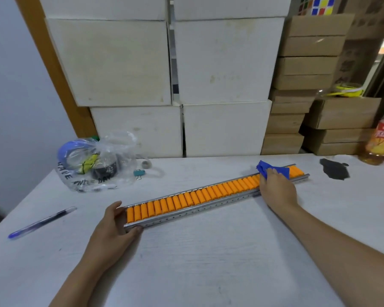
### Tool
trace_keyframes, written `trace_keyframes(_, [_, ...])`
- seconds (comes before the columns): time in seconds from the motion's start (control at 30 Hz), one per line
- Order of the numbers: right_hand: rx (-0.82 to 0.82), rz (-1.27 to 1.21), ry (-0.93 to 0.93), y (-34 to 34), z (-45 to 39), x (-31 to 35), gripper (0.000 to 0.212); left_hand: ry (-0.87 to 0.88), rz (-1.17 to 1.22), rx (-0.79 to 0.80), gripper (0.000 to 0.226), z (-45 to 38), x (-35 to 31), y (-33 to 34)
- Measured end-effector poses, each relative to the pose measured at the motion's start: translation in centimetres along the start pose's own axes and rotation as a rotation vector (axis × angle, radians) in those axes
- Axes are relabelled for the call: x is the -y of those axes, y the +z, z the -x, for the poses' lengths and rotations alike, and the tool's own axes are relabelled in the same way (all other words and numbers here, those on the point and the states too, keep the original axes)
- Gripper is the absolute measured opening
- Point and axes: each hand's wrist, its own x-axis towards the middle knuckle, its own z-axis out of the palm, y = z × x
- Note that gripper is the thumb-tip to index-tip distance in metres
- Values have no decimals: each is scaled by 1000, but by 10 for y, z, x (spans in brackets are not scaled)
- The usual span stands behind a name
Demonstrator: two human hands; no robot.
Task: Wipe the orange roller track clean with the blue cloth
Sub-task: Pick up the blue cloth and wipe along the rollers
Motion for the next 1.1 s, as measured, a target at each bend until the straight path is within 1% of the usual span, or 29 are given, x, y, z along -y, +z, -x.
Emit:
trace_keyframes(0.17, [33, 3, -174, 2, 39, 59, 22, -9, 15, 6, 82, 1, -3, -1])
trace_keyframes(0.3, [83, -85, -307, 4, 73, 109, 15, -32, 17, 17, 83, 1, -2, -2])
trace_keyframes(0.53, [175, -277, -542, 5, 130, 198, 17, -45, 23, 21, 83, 3, -1, -2])
trace_keyframes(0.67, [251, -345, -645, 7, 154, 242, 20, -85, 79, 27, 88, 4, -2, -4])
trace_keyframes(0.77, [332, -389, -648, 5, 162, 263, 21, -116, 145, 11, 73, 2, -2, -7])
trace_keyframes(0.8, [371, -395, -643, 3, 162, 267, 20, -117, 173, 13, 78, 2, -3, -8])
trace_keyframes(0.83, [420, -432, -629, 1, 160, 270, 18, -117, 201, 18, 90, 2, -2, -8])
trace_keyframes(0.87, [482, -520, -591, -1, 157, 271, 18, -118, 211, 25, 105, 2, -1, -8])
trace_keyframes(0.9, [538, -653, -529, -5, 154, 271, 21, -115, 210, 27, 115, 2, 0, -7])
trace_keyframes(0.93, [569, -796, -450, -10, 151, 269, 25, -112, 208, 21, 118, 2, 1, -7])
trace_keyframes(0.97, [569, -917, -374, -16, 150, 265, 29, -109, 205, 12, 116, 1, 1, -6])
trace_keyframes(1.0, [553, -993, -321, -21, 149, 260, 31, -100, 194, 6, 107, 0, 2, -6])
trace_keyframes(1.07, [515, -1052, -305, -30, 151, 245, 35, -91, 153, 8, 83, 0, 2, -5])
trace_keyframes(1.1, [503, -1059, -327, -34, 152, 236, 35, -92, 144, 12, 78, -1, 2, -5])
